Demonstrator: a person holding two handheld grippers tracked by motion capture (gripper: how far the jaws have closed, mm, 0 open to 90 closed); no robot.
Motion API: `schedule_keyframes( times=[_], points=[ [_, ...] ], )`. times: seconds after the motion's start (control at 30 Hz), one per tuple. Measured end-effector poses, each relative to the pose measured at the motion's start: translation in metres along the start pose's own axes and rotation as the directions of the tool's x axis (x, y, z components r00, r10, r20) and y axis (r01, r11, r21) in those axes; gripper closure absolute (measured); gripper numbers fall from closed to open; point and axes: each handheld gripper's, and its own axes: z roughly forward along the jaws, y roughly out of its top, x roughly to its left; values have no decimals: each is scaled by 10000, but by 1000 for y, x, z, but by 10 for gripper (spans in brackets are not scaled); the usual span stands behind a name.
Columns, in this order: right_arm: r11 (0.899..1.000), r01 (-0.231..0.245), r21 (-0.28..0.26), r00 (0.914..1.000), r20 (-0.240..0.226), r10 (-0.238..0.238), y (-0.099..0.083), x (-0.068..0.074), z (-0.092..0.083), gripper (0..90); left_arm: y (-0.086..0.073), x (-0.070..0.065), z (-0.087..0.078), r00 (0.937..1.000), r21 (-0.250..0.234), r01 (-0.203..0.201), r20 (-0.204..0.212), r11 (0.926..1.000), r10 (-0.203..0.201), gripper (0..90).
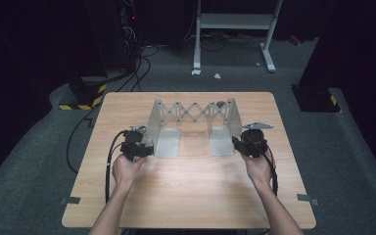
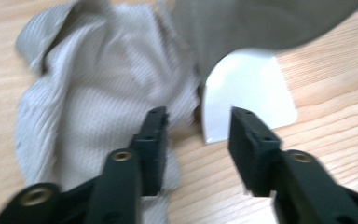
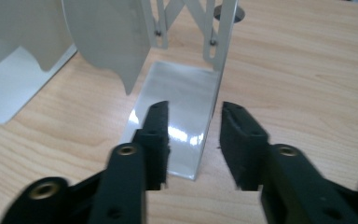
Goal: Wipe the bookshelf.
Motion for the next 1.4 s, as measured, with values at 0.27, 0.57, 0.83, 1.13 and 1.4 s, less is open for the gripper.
schedule_keyframes(
  times=[0.27,0.57,0.83,1.13,1.4],
  points=[
    [9999,8,146,9991,-434,-2,-39,-19,5,534,-20,18,11,9959,344,301,-862,9990,-270,419],
    [9951,-899,421,9959,161,893,-76,-58,16,517,-32,31,18,9885,443,205,-1505,9988,-136,682],
    [9936,-1084,329,9928,550,1065,-91,-72,16,519,-44,43,6,9802,455,299,-1968,9985,-204,865],
    [9959,-868,265,9939,703,848,-100,-73,12,466,-56,42,-19,9864,-536,511,-1534,9973,-588,783],
    [9966,-784,247,9918,1033,755,-110,-72,12,427,-66,34,-38,9953,-1208,409,-821,9918,-510,673]
  ],
)
